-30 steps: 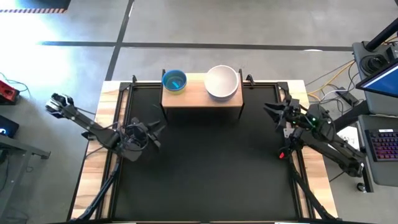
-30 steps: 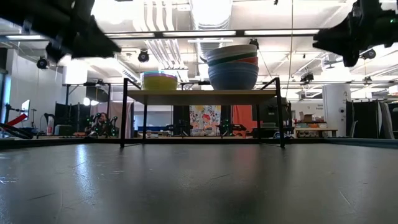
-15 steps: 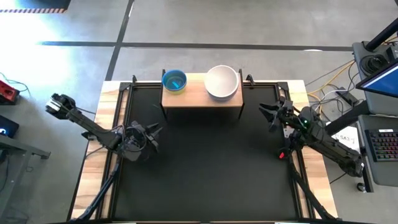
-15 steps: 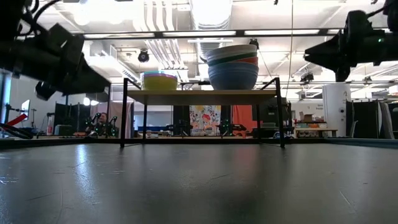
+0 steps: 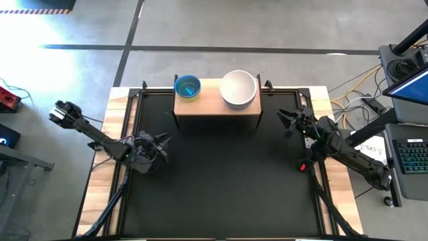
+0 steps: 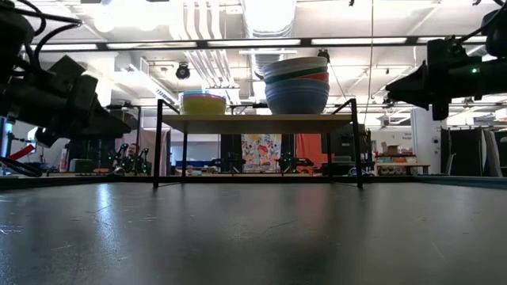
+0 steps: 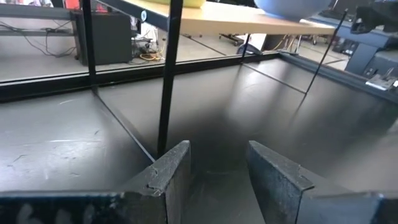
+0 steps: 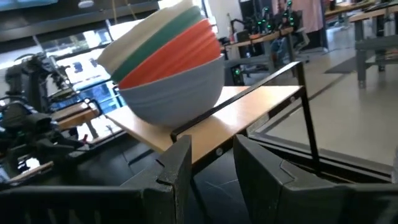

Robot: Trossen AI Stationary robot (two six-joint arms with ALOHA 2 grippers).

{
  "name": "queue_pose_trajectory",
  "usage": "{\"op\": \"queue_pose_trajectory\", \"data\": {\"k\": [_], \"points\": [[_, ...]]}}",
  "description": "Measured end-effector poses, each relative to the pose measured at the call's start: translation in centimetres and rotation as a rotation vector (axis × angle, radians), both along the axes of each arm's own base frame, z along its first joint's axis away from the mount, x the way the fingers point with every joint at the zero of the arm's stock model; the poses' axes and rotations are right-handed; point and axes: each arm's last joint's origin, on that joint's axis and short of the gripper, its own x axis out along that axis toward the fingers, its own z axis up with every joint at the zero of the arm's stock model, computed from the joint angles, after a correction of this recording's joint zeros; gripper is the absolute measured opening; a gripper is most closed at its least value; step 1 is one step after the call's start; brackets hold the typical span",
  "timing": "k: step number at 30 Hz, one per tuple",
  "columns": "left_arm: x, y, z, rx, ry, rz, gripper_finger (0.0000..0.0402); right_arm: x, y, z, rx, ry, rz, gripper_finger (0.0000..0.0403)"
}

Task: Place and stack bowls onto a shelf
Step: Return to Home Position

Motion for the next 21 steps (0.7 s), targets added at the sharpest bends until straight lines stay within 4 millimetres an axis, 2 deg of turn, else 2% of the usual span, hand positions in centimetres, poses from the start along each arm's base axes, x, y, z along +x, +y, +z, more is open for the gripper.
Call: {"op": "queue_pose_trajectory", "data": {"k": [11,21], "points": [[-0.6,0.4,-0.9,0.058,0.073,-0.012,0.0142,0.0,-0.1,-0.1,0.001,0.015,-0.02,0.0109],[0.3,-0.2,0.4,0.214,0.209,-0.064,0.0142,0.0,-0.1,-0.1,0.001,0.015,-0.019,0.0109]]}}
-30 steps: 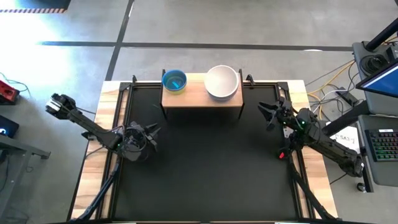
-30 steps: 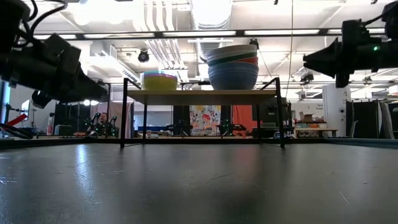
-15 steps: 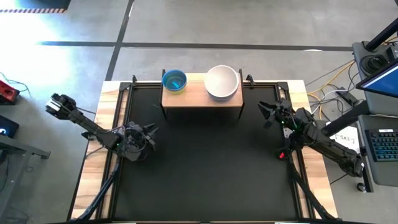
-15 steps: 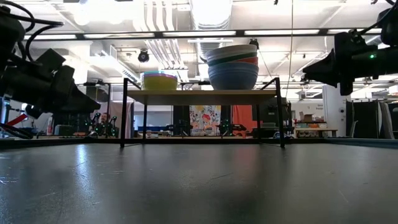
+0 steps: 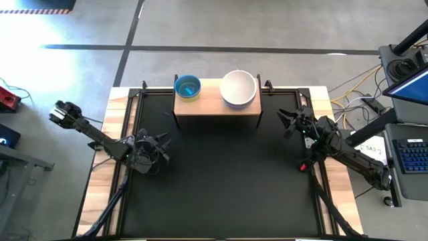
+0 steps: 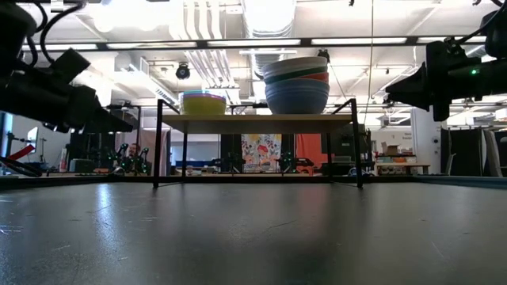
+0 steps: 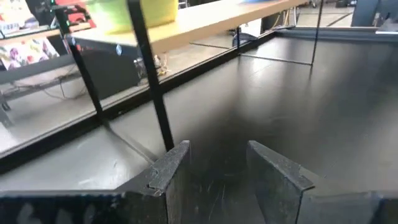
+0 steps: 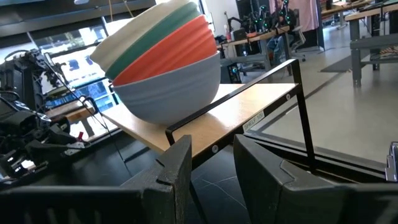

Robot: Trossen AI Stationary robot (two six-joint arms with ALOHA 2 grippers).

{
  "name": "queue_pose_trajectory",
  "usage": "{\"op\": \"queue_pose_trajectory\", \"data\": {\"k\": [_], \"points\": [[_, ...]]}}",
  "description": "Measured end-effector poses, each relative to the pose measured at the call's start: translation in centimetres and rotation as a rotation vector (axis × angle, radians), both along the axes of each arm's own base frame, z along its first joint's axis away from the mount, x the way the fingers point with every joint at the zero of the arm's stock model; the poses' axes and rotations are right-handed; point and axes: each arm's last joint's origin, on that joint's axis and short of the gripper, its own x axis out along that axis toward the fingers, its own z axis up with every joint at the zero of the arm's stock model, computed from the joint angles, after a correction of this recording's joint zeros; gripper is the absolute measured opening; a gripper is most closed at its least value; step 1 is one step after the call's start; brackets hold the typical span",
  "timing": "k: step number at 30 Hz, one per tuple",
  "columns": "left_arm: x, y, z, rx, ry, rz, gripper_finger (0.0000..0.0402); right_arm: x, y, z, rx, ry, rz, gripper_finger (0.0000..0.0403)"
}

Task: Place and stack bowls onto a shelf
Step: Return to Home Position

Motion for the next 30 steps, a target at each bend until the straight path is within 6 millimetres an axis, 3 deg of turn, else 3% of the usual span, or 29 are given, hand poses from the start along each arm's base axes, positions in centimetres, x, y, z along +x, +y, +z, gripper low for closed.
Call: {"op": "queue_pose_trajectory", "data": {"k": [12,16,20,24,30], "points": [[1.3,-0.8,3.3,-0.033,-0.084,-0.012,0.0142,0.0,0.0,0.0,0.001,0.001,0.001,0.0109],[0.6,-0.4,3.5,0.286,0.258,-0.14,0.0142,0.0,0.0,0.0,0.0,0.001,0.001,0.0109],[0.0,-0.1,4.5,0.528,0.433,-0.202,0.0142,0.0,0.0,0.0,0.001,0.001,0.001,0.0109],[-0.6,0.3,5.7,0.658,0.497,-0.224,0.0142,0.0,0.0,0.0,0.001,0.001,0.001,0.0109],[-1.4,0.8,7.4,0.665,0.409,-0.202,0.0142,0.0,0.0,0.0,0.001,0.001,0.0,0.0109]]}}
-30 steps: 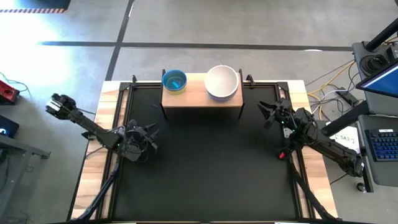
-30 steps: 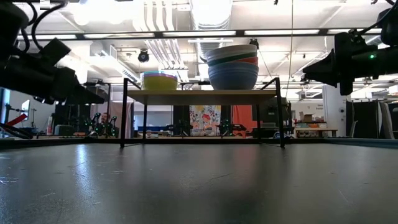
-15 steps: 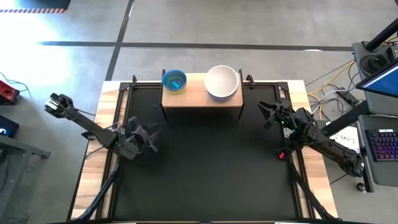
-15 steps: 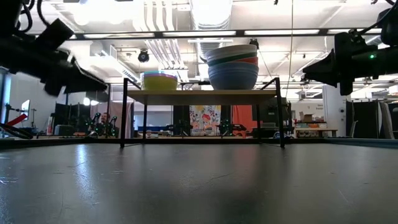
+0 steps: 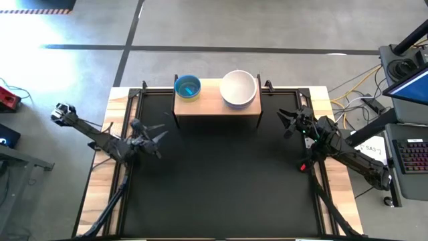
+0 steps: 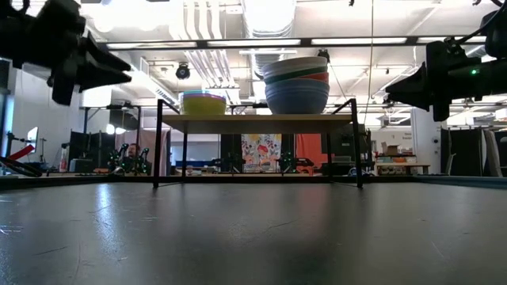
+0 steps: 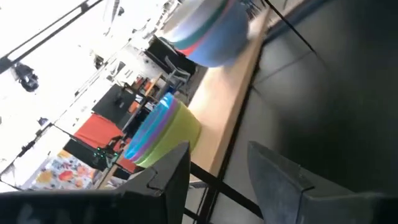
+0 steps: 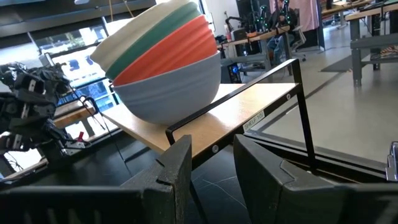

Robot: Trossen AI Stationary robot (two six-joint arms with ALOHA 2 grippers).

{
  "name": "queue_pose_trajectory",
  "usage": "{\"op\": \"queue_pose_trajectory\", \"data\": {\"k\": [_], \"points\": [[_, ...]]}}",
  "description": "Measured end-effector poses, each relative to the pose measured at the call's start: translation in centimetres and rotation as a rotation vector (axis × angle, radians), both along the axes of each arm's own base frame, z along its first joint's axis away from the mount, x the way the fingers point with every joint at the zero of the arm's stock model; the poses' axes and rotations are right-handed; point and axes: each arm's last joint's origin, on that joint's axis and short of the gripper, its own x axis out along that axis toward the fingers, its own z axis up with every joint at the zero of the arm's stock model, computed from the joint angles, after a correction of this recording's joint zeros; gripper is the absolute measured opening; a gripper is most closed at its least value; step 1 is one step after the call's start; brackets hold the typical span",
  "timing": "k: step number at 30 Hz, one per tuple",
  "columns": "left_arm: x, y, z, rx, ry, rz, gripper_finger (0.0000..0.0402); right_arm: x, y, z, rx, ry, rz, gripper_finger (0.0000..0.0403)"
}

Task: Place and stack bowls onto a shelf
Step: Return to Home Position

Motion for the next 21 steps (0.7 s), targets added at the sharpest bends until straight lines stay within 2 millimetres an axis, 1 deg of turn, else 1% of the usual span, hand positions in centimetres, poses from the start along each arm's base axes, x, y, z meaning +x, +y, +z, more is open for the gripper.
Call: {"op": "queue_pose_trajectory", "data": {"k": [9,15,21], "points": [[-1.0,0.6,1.1,-0.096,-0.137,0.0,0.0142,0.0,0.0,0.0,0.0,0.0,0.0,0.0109],[-1.7,0.9,1.7,-0.41,-0.409,-0.041,0.0142,0.0,0.0,0.0,0.0,0.0,0.0,0.0109],[-2.5,1.5,1.0,-0.561,-0.548,-0.07,0.0142,0.0,0.0,0.0,0.0,0.0,0.0,0.0109]]}}
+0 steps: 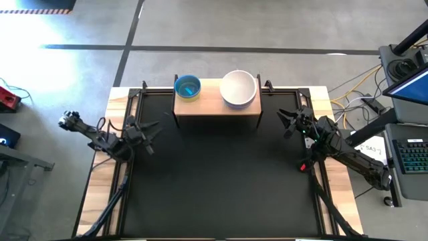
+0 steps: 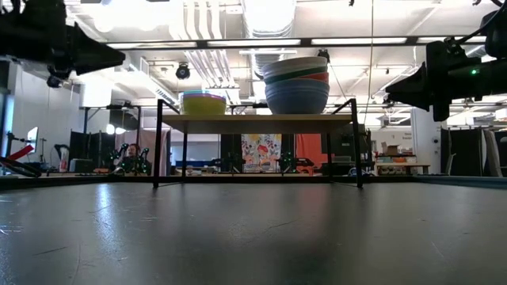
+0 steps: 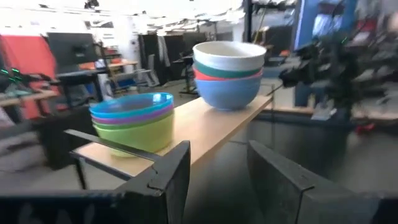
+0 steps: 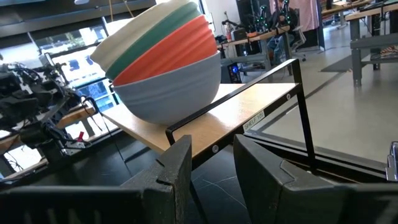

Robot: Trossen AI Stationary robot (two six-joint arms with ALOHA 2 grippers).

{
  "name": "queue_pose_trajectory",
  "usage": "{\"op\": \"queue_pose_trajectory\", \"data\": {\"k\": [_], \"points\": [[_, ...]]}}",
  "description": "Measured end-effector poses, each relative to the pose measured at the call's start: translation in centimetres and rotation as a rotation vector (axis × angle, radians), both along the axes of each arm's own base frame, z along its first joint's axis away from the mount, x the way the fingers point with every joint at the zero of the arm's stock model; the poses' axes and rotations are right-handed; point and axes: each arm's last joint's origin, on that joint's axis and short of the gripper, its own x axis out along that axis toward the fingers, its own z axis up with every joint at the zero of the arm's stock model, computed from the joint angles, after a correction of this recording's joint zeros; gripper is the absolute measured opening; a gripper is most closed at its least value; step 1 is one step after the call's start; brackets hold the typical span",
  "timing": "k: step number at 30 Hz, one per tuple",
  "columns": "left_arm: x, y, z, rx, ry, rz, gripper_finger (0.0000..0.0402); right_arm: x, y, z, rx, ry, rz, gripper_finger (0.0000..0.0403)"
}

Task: Place and stack bowls onto a shelf
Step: Return to Home Position

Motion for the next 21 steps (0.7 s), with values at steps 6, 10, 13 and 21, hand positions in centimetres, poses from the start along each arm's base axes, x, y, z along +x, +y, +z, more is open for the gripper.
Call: {"op": "queue_pose_trajectory", "data": {"k": [6,10,13,21], "points": [[-0.3,0.6,-1.6,-0.068,-0.11,-0.113,0.0142,0.0,0.0,0.0,0.0,0.0,0.0,0.0109],[-0.2,1.0,-2.2,-0.135,-0.176,-0.122,0.0142,0.0,0.0,0.0,0.0,0.0,0.0,0.0109],[-0.2,1.5,-2.1,-0.181,-0.211,-0.076,0.0142,0.0,0.0,0.0,0.0,-0.001,0.0,0.0109],[-0.2,3.0,-2.3,-0.18,-0.228,0.096,0.0142,0.0,0.0,0.0,-0.001,-0.001,0.0,0.0109]]}}
